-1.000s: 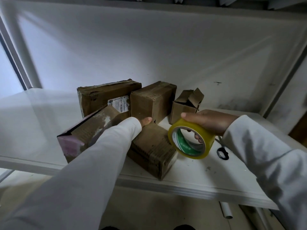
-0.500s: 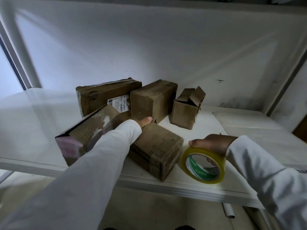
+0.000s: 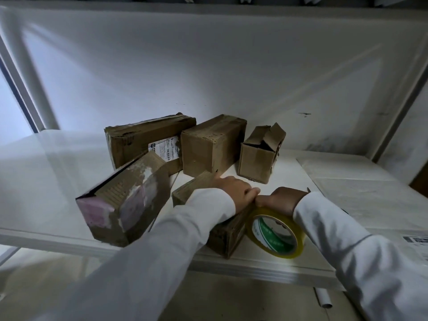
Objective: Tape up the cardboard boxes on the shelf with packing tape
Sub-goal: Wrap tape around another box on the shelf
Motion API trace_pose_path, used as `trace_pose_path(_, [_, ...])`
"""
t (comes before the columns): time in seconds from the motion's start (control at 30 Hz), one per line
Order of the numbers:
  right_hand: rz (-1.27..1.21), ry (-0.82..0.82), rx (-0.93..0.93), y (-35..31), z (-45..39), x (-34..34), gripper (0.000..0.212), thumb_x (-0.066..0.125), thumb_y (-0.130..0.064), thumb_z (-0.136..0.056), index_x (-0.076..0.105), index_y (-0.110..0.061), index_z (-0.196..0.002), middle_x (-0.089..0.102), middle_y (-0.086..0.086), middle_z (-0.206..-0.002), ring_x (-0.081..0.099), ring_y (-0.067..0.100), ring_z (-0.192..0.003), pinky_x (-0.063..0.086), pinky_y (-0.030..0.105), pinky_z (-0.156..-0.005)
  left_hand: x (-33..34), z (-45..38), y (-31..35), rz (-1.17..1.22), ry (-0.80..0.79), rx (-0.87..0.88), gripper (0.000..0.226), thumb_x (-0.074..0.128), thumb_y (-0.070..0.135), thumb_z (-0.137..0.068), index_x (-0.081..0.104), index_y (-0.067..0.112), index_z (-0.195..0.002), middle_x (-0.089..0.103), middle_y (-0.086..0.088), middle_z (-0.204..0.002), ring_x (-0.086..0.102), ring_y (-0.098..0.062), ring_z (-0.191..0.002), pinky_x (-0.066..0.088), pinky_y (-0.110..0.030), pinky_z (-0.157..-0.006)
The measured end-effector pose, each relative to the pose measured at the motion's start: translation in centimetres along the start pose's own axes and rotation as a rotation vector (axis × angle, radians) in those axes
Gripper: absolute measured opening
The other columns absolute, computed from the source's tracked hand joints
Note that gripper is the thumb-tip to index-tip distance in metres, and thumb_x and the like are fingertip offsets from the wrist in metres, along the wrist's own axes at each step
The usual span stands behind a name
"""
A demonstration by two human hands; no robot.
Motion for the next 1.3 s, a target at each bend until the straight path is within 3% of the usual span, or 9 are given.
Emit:
trace_pose_path(0.07, [-0.015,-0.013,0.002,0.1,-0.2,0.1,0.049,0.046,-0.057,-0.088,0.06,-0.016,-0.112,0.06,0.005,-0.103,0.057,0.021,-0.093,0.043,0.029,-0.082,0.3,-0.3,0.3,0.101,-0.006,-0.022,0.045,0.016,0.034,-0.104,0.041,0.026,-0.14,0.047,0.0,-0.143,0.04,-0.023,-0.131,0.02,-0.039,-0.112])
trace_pose_path(0.23, [-0.041,-0.037,0.012,0.4,-0.1,0.0,0.044,0.048,-0.058,-0.087,0.059,-0.02,-0.106,0.06,0.004,-0.101,0.056,0.019,-0.089,0.042,0.029,-0.08,0.4,-0.6,-0.6,0.132,-0.136,-0.111,0.055,0.019,0.052,-0.1,0.056,0.021,-0.126,0.054,-0.005,-0.132,0.045,-0.027,-0.124,0.028,-0.041,-0.108])
trace_pose_path(0.4, [-0.055,-0.05,0.04,1.9,0.5,-0.2,0.038,0.047,-0.059,-0.086,0.058,-0.022,-0.093,0.06,0.001,-0.088,0.058,0.019,-0.084,0.046,0.031,-0.082,0.2,-1.4,-3.2,0.045,-0.123,-0.251,0.052,0.027,0.046,-0.1,0.038,0.016,-0.141,0.045,-0.008,-0.142,0.043,-0.028,-0.128,0.034,-0.041,-0.105])
trace_pose_path(0.57, [-0.127,-0.02,0.012,2.2,0.4,-0.2,0.037,0.048,-0.06,-0.086,0.057,-0.024,-0.081,0.061,0.0,-0.085,0.06,0.02,-0.083,0.047,0.031,-0.081,-0.3,-1.3,-3.1,-0.05,-0.015,-0.241,0.054,0.019,0.047,-0.1,0.06,0.012,-0.108,0.06,-0.008,-0.104,0.055,-0.025,-0.106,0.043,-0.038,-0.099])
trace_pose_path(0.8, [-0.142,0.024,0.042,3.5,0.6,-2.7,0.055,0.057,-0.067,-0.076,0.062,-0.017,-0.098,0.063,0.007,-0.098,0.06,0.024,-0.091,0.046,0.035,-0.08,-0.8,-1.3,-4.3,-0.028,0.081,-0.333,0.05,0.025,0.046,-0.097,0.055,0.011,-0.079,0.047,-0.003,-0.071,0.048,-0.019,-0.08,0.043,-0.034,-0.084])
trace_pose_path(0.9, [-0.081,0.078,-0.003,2.5,0.0,-3.8,0.06,0.058,-0.065,-0.077,0.064,-0.013,-0.106,0.065,0.009,-0.105,0.06,0.025,-0.096,0.047,0.034,-0.084,-1.0,-0.7,-5.0,0.012,0.135,-0.423,0.047,0.027,0.046,-0.097,0.055,0.012,-0.081,0.048,-0.002,-0.069,0.05,-0.017,-0.076,0.042,-0.03,-0.075])
trace_pose_path(1.0, [-0.123,0.102,-0.034,2.0,-0.9,-3.5,0.06,0.061,-0.063,-0.076,0.067,-0.011,-0.104,0.066,0.01,-0.104,0.061,0.027,-0.096,0.049,0.036,-0.086,-1.3,-0.4,-5.4,0.023,0.17,-0.459,0.048,0.025,0.043,-0.098,0.058,0.01,-0.088,0.048,-0.004,-0.07,0.051,-0.019,-0.079,0.04,-0.032,-0.076])
trace_pose_path(1.17, [-0.218,0.092,-0.053,2.3,-1.8,-2.8,0.055,0.064,-0.06,-0.075,0.067,-0.012,-0.101,0.066,0.008,-0.098,0.062,0.026,-0.09,0.049,0.033,-0.078,-1.6,-0.7,-5.3,0.014,0.168,-0.407,0.046,0.028,0.042,-0.098,0.059,0.011,-0.083,0.049,-0.002,-0.068,0.05,-0.018,-0.074,0.038,-0.036,-0.089])
trace_pose_path(1.3, [-0.259,0.071,-0.062,1.9,-2.5,-2.2,0.055,0.067,-0.057,-0.072,0.068,-0.01,-0.101,0.068,0.01,-0.096,0.064,0.026,-0.088,0.052,0.037,-0.084,-1.4,-2.2,-1.9,0.231,0.069,-0.074,0.03,0.042,0.032,-0.099,0.065,0.014,-0.092,0.06,-0.004,-0.087,0.054,-0.02,-0.085,0.036,-0.034,-0.092])
Point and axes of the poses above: each hand's wrist, its own z-axis away from the middle knuckle, its own x-axis out of the palm, y = z × x, the point moved 8 cm from there along -z, towards the middle knuckle
